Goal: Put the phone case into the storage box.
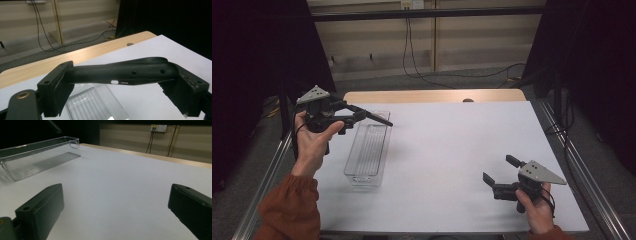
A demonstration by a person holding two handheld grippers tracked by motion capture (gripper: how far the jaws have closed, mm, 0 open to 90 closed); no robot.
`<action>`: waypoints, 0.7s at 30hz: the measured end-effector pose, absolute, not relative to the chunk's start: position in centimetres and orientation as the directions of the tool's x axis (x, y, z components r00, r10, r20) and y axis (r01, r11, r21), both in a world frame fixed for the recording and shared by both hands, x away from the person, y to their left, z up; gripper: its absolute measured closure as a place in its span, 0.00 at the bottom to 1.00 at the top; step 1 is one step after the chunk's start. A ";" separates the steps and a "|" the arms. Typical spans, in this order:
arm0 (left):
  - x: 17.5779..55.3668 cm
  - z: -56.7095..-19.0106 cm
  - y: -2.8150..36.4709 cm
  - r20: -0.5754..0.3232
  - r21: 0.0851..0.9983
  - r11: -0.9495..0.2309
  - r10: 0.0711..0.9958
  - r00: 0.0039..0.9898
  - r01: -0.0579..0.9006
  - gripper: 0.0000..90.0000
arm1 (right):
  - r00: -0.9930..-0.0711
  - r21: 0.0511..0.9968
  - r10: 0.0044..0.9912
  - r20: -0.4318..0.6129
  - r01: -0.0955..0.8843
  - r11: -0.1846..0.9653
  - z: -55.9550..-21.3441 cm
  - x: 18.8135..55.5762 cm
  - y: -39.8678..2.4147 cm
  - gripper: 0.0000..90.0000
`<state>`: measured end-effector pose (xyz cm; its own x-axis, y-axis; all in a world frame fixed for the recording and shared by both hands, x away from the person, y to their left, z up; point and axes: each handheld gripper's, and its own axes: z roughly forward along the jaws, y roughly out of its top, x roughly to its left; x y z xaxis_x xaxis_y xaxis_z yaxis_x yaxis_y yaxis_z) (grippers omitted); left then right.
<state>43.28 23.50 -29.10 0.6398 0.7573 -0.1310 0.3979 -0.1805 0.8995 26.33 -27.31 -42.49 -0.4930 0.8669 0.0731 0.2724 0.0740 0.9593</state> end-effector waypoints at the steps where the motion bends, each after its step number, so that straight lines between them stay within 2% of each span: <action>1: 43.4 -29.1 23.6 -0.129 0.899 -0.180 0.761 0.636 0.399 0.16 | -0.492 0.960 0.867 0.073 0.272 0.074 -42.5 26.3 -27.3 0.00; 21: 45.7 -29.4 23.3 -0.117 0.875 -0.178 0.825 0.553 0.450 0.16 | -0.493 0.959 0.867 0.068 0.271 0.079 -42.5 26.3 -27.3 0.00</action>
<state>45.69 23.31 -29.36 0.5533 0.8247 -0.1171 0.4502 -0.1778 0.8750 26.32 -27.27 -42.52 -0.4929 0.8675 0.0675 0.2706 0.0791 0.9594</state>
